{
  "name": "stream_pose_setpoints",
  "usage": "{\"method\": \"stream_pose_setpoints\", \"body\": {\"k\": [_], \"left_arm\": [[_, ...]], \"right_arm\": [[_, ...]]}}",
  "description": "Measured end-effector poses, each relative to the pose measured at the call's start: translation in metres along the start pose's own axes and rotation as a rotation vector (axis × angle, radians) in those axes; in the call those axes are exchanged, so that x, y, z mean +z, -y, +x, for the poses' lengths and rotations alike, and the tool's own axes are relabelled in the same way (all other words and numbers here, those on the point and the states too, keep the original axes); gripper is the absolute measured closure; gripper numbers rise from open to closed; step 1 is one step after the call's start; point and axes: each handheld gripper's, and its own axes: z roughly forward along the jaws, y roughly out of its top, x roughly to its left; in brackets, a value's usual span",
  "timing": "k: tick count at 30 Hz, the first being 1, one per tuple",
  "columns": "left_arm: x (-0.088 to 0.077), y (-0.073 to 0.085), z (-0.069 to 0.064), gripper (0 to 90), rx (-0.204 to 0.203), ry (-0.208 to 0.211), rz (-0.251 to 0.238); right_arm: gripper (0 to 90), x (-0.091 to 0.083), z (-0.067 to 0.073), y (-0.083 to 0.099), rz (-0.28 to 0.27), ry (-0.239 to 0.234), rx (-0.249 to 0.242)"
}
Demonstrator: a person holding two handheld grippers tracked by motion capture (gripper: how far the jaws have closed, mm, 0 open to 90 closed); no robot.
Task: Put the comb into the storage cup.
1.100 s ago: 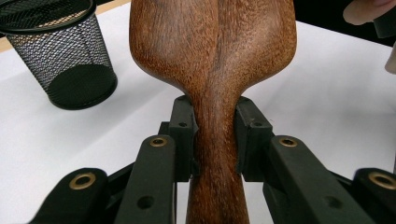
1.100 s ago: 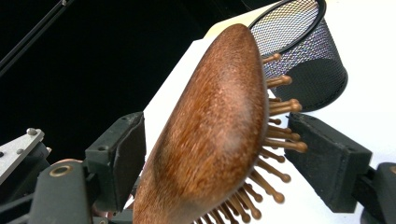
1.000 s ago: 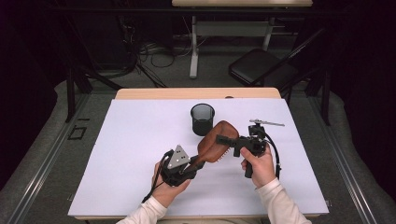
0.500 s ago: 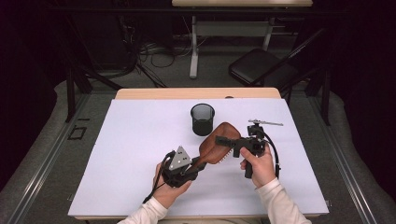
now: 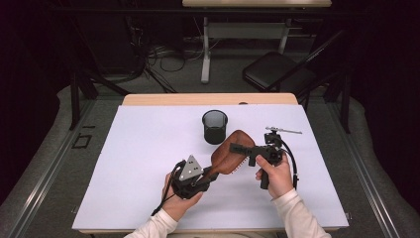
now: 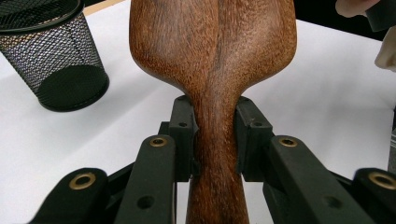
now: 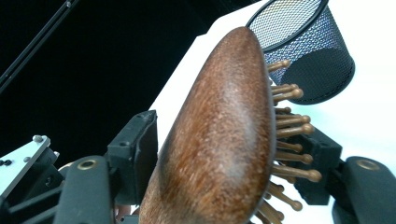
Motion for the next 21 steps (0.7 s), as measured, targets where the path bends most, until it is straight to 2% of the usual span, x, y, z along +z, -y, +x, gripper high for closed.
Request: {"method": "stream_pose_setpoints", "body": {"k": [21], "left_arm": [[0.0022,0.0022,0.0018,72.0,0.012,0.010,0.010]], "right_arm": [[37.8,-0.0011,-0.0055,0.0004,0.007,-0.022,0.030]]}}
